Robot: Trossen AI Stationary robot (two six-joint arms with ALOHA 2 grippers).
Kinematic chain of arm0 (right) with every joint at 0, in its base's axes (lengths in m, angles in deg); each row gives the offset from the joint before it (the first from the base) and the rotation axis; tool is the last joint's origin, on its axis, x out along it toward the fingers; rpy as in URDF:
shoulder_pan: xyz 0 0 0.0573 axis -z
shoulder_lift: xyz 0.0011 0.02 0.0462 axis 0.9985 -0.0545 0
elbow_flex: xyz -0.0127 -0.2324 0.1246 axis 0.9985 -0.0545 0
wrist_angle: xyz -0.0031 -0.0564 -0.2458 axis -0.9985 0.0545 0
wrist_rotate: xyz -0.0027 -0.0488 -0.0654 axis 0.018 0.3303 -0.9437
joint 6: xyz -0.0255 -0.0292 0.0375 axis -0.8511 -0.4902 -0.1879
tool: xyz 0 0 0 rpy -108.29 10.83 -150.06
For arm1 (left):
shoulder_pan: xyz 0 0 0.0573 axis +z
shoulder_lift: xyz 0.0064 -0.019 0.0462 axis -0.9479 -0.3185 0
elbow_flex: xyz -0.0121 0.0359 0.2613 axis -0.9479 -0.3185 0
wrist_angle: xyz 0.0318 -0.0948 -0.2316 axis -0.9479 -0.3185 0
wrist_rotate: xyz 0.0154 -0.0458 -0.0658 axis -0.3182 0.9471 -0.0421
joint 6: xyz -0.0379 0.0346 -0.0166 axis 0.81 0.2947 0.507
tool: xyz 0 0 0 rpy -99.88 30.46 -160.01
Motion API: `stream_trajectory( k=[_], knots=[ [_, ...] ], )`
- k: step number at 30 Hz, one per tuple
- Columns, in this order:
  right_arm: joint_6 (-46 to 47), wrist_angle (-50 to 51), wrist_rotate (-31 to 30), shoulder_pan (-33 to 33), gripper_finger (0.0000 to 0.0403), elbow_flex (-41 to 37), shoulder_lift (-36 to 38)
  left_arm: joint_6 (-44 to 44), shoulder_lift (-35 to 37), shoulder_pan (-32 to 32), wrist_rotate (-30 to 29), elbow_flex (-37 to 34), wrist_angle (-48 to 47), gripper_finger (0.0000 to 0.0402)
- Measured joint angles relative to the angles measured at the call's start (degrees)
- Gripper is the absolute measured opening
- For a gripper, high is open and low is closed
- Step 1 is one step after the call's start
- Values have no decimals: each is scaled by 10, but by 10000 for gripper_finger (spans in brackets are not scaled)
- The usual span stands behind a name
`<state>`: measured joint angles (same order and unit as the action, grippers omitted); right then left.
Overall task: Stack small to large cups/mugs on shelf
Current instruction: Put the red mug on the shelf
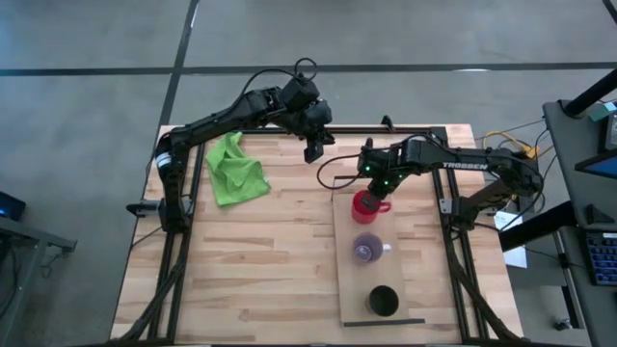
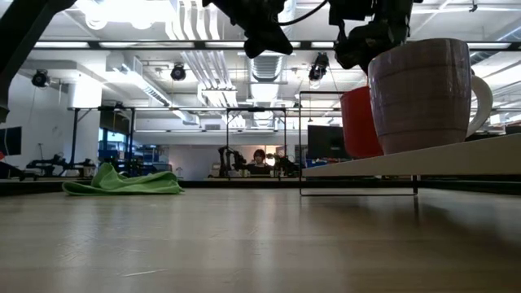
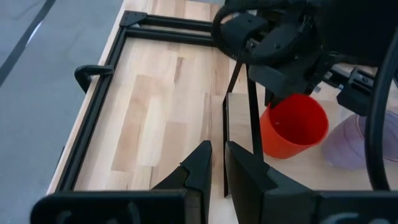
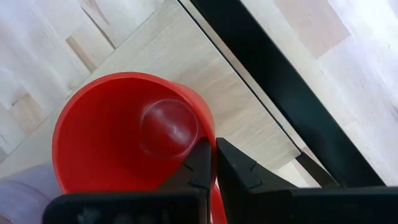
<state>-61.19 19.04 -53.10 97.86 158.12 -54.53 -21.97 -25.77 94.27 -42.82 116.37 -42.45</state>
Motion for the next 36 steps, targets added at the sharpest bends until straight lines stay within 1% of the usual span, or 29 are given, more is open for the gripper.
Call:
stream_trajectory(
  k=[9, 33, 36],
  knots=[
    [4, -38, 0, 0, 9, -22, 0, 0, 0, 0, 0, 0, 3, 32],
    [-7, -38, 6, 0, 9, -36, 0, 0, 0, 0, 0, 0, 12, 32],
    [-6, -37, 10, 0, 16, -36, 0, 0, 0, 0, 0, 0, 12, 32]
  ],
)
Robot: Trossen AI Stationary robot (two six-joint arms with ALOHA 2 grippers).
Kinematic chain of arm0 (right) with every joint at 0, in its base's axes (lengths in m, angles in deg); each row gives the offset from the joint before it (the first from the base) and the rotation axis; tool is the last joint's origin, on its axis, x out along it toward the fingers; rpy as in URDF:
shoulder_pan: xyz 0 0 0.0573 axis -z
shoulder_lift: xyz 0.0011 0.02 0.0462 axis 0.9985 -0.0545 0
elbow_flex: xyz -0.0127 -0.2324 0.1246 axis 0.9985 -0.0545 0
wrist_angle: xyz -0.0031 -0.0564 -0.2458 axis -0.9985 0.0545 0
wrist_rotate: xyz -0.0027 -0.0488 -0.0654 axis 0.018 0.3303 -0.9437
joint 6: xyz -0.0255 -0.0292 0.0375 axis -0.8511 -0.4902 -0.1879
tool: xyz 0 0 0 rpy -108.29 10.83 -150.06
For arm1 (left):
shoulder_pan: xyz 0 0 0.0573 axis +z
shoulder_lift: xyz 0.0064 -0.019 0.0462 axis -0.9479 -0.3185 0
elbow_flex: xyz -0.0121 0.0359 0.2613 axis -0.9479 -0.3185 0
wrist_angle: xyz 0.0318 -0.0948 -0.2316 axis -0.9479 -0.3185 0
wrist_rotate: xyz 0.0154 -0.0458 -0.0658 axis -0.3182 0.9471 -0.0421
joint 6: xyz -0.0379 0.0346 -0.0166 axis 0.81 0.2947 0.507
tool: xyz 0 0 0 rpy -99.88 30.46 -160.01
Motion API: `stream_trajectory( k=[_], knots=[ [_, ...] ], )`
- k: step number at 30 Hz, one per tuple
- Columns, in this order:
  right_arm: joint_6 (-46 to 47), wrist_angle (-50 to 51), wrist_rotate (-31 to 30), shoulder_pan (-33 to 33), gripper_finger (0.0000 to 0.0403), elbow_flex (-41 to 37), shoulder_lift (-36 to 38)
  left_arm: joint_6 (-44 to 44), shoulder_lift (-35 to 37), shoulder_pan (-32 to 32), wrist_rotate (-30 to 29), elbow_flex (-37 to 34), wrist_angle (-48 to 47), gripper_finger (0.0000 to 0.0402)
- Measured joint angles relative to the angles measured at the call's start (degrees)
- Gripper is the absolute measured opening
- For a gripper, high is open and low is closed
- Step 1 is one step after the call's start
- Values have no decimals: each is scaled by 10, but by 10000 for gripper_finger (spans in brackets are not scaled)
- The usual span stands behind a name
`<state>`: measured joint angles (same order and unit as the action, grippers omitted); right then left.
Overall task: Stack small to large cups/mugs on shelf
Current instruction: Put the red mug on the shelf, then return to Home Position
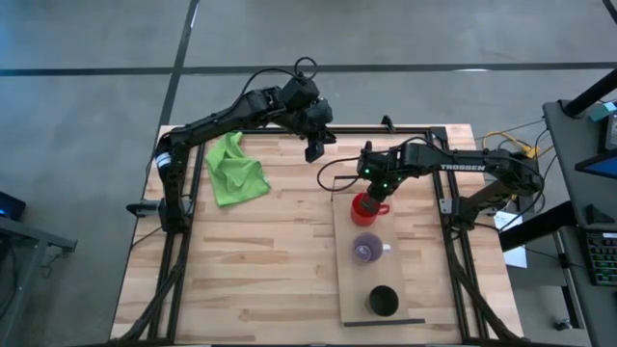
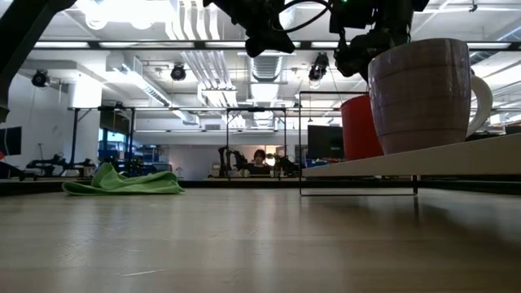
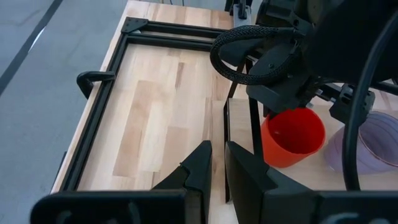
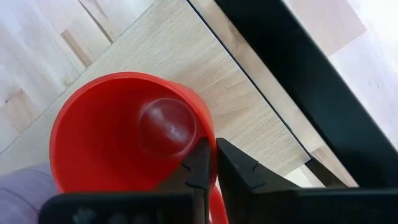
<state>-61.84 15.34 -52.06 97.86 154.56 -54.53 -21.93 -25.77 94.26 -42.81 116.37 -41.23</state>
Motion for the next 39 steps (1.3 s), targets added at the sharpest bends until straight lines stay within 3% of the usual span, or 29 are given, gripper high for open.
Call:
stream_trajectory(
  k=[10, 22, 39],
  knots=[
    [4, 1, 1, 0, 61, 8, 0, 0, 0, 0, 0, 0, 0, 32],
    [4, 11, 0, 0, 64, 26, 0, 0, 0, 0, 0, 0, -1, 32],
    [5, 99, -5, 0, 63, 174, 1, 0, 3, 0, 1, 15, -2, 32]
  ],
)
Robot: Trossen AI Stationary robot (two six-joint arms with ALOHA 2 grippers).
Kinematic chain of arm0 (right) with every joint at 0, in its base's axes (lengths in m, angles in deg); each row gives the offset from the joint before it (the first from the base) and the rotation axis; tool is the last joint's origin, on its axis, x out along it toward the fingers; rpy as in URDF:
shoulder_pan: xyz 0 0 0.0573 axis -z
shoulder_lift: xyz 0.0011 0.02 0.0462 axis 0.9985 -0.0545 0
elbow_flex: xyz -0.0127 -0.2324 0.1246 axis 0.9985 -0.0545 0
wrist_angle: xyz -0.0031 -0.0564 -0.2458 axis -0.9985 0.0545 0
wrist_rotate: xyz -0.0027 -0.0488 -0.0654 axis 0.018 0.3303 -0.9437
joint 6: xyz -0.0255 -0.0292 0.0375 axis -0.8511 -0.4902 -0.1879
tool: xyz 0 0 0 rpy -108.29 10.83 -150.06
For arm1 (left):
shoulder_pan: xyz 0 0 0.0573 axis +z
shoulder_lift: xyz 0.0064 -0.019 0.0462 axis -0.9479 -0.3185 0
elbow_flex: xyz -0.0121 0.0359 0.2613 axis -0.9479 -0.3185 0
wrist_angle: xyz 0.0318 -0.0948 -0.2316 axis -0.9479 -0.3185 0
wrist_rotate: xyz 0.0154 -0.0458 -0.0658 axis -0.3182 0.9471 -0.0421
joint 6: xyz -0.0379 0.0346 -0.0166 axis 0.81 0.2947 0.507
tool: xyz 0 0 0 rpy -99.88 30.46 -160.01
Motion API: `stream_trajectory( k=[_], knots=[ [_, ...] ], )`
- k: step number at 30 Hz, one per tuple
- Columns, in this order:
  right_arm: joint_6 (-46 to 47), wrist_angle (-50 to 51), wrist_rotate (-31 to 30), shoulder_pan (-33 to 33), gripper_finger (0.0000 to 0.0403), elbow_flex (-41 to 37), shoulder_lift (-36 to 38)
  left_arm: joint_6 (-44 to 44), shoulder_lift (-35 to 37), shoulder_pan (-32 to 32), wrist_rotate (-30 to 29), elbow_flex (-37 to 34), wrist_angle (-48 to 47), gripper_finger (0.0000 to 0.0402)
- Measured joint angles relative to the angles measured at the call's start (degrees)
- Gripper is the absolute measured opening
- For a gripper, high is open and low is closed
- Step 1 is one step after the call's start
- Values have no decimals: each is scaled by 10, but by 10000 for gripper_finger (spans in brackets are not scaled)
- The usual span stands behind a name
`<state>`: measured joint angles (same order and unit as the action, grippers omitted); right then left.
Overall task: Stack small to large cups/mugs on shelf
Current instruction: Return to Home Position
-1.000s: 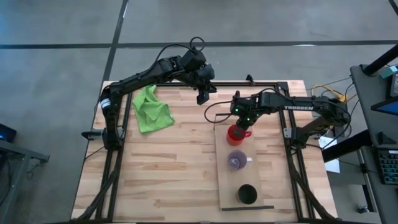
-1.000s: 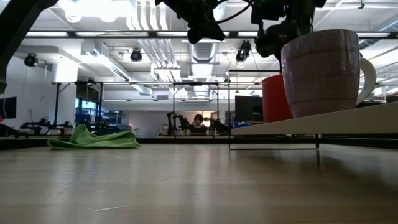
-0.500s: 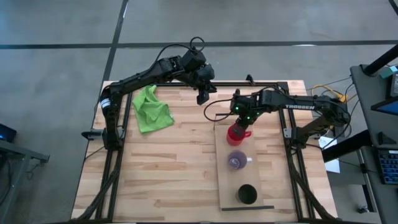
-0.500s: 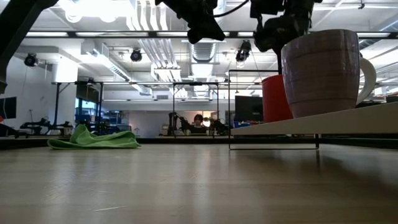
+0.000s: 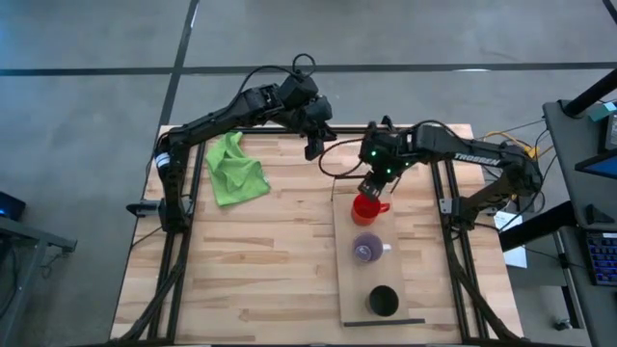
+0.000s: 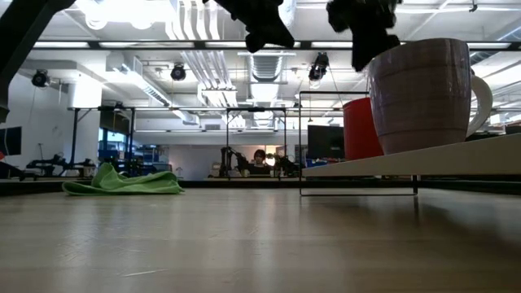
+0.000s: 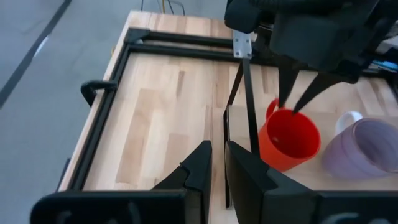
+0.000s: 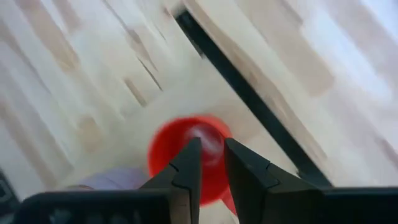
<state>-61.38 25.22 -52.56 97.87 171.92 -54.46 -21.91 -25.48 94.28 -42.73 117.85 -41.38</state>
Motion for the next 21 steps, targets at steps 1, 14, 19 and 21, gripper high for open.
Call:
stream_trajectory(
  k=[1, 14, 19, 21],
  knots=[
    [0, -1, 0, 0, 63, 13, 0, 0, 1, 0, 1, 4, 0, 32],
    [-8, 8, 1, 0, 62, 171, 1, 0, 91, 0, 1, 4, -1, 32],
    [1, 8, 1, 0, 63, 218, 1, 0, 136, 0, -1, 0, 0, 32],
    [4, 9, 2, 0, 61, 234, 1, 0, 154, -1, -1, -5, -1, 32]
  ],
)
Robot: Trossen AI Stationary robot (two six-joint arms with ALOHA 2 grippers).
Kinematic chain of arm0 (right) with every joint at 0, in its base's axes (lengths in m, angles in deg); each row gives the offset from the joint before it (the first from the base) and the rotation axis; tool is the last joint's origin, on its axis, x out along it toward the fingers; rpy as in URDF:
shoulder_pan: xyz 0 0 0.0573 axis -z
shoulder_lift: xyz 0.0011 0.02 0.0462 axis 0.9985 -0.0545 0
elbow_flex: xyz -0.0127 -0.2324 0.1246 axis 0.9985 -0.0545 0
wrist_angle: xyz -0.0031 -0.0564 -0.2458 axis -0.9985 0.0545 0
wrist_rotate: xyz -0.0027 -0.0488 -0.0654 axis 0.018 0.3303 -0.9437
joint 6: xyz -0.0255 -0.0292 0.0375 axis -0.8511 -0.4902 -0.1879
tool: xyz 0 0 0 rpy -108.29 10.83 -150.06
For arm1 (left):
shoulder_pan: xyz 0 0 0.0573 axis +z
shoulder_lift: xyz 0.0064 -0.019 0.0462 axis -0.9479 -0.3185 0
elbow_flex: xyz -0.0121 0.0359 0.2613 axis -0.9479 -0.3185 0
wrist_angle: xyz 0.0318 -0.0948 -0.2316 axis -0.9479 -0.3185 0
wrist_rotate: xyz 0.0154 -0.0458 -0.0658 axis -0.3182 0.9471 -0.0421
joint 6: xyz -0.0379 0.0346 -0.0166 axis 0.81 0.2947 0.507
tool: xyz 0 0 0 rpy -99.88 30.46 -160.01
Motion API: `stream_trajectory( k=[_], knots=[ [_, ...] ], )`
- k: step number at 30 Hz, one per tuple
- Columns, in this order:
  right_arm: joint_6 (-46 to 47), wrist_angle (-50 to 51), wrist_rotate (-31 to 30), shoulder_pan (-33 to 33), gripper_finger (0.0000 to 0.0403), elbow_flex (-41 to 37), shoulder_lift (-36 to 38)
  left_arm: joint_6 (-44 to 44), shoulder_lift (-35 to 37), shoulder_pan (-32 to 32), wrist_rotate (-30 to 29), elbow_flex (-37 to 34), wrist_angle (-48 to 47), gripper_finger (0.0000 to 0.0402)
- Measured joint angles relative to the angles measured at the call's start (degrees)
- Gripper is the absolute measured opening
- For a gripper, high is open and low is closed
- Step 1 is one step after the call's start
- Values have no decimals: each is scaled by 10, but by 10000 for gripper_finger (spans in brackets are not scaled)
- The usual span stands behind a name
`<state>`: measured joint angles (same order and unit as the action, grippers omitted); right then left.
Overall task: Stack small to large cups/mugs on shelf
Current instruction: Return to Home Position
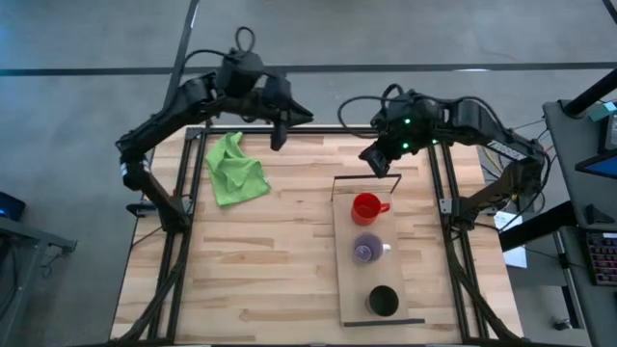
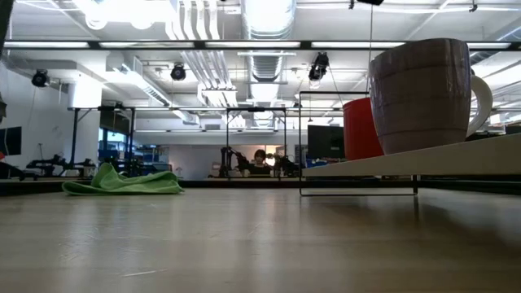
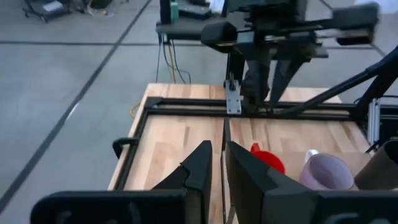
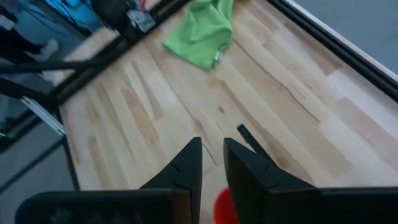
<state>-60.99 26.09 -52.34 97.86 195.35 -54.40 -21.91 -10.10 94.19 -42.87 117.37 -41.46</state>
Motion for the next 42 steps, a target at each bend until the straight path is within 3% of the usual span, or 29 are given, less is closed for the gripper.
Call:
stream_trajectory(
  k=[15, 20, 29, 35, 42],
  knots=[
    [-7, 0, 23, -29, 62, 55, 13, 0, 111, -7, 0, -2, -20, 32],
    [-28, 0, 49, -51, 62, 54, 34, 4, 138, -7, 0, -2, -83, 32],
    [-50, 0, 49, -81, 64, 51, 110, 140, 163, -10, 2, -9, -119, 32],
    [-68, -8, 49, -90, 65, 7, 170, 104, 173, -17, 3, -25, -120, 32],
    [-62, -57, 49, -90, 63, -100, 252, 134, 228, -20, 3, -81, -118, 32]
  ],
)
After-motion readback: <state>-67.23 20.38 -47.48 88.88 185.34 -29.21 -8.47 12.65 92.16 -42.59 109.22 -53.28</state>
